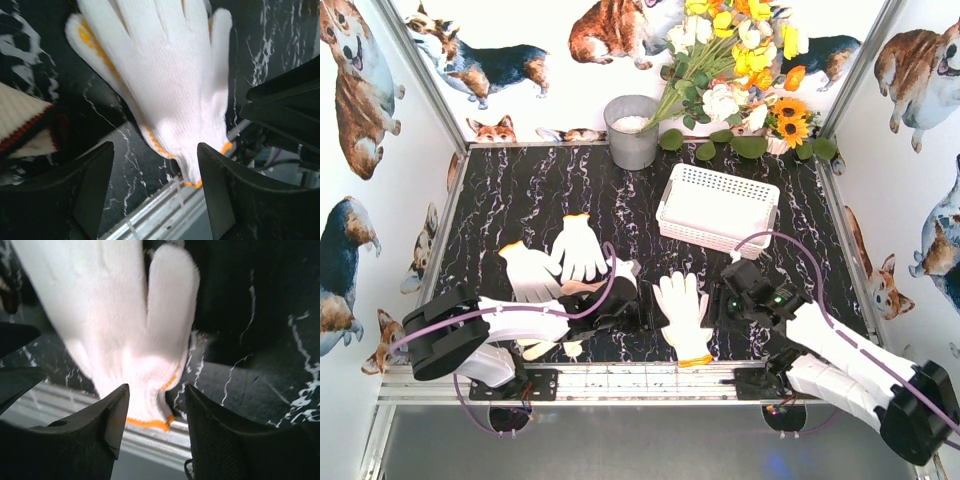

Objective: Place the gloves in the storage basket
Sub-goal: Move the glove to the center of the board, then pick up the glove from the center of the board.

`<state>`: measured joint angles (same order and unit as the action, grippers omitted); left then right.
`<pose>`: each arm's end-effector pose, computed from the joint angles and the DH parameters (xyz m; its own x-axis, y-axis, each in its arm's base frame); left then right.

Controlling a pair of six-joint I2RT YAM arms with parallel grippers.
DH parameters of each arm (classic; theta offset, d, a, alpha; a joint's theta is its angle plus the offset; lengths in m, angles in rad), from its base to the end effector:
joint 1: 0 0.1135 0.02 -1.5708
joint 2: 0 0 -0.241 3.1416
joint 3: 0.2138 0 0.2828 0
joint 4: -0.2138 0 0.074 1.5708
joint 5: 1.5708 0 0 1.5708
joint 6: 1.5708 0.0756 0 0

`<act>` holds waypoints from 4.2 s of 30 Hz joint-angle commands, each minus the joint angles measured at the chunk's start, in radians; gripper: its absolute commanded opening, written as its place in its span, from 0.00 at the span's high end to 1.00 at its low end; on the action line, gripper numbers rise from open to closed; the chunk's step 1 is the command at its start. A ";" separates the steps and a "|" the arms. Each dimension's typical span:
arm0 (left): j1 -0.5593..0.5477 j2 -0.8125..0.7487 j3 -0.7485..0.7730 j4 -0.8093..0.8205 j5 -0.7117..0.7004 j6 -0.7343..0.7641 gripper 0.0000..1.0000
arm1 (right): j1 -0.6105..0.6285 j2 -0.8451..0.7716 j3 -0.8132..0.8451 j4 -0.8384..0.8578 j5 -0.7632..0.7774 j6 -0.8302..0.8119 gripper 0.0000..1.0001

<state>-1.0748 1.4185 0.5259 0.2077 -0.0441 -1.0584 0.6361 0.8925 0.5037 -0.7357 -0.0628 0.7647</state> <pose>0.1549 -0.2793 0.0796 -0.8992 -0.1678 -0.4040 0.1604 0.7327 -0.6613 0.1675 0.1296 0.1171 -0.9492 0.1580 -0.2723 0.0588 0.9387 0.3397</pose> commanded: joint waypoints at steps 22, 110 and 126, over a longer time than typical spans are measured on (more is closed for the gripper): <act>-0.117 0.148 -0.054 0.239 0.036 -0.178 0.58 | -0.004 -0.069 -0.190 0.119 -0.265 0.102 0.53; -0.395 0.149 0.165 0.066 -0.509 0.862 1.00 | -0.162 0.011 -0.045 0.236 -0.362 0.427 0.16; -0.386 0.119 0.163 0.071 -0.481 0.809 1.00 | -0.158 0.162 -0.149 0.574 -0.417 0.552 0.19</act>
<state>-1.4681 1.5600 0.6788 0.2657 -0.5301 -0.2134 0.4767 1.0157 0.3374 -0.2821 -0.4423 1.3132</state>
